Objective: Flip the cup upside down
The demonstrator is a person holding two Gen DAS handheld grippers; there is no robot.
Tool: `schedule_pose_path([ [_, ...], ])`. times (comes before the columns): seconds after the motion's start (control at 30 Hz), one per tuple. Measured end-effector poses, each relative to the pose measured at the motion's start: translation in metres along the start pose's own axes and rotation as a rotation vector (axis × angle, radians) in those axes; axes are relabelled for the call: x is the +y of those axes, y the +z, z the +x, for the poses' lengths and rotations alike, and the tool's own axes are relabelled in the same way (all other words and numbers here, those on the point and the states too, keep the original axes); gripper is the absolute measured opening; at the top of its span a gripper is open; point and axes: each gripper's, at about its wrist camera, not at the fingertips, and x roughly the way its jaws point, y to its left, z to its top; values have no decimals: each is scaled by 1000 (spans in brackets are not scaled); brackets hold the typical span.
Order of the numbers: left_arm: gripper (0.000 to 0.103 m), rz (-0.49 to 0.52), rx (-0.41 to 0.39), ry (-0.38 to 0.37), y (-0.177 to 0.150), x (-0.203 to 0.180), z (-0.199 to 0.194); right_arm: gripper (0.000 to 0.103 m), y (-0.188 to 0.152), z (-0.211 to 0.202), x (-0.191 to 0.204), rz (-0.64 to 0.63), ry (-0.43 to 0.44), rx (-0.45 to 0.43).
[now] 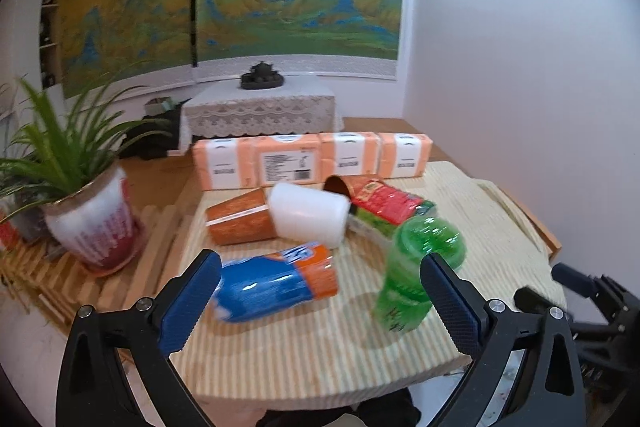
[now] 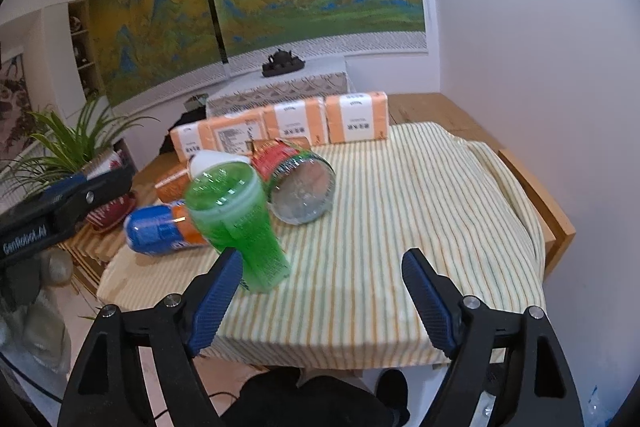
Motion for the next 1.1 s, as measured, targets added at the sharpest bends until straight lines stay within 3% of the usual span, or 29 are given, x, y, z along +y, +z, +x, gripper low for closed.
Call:
schedule_pose_path([
  [0.43, 102, -52, 6, 70, -29, 28, -25, 80, 2, -12, 18, -10, 44, -42],
  [1.1, 102, -58, -18, 84, -29, 33, -32, 80, 2, -12, 29, -36, 40, -46],
])
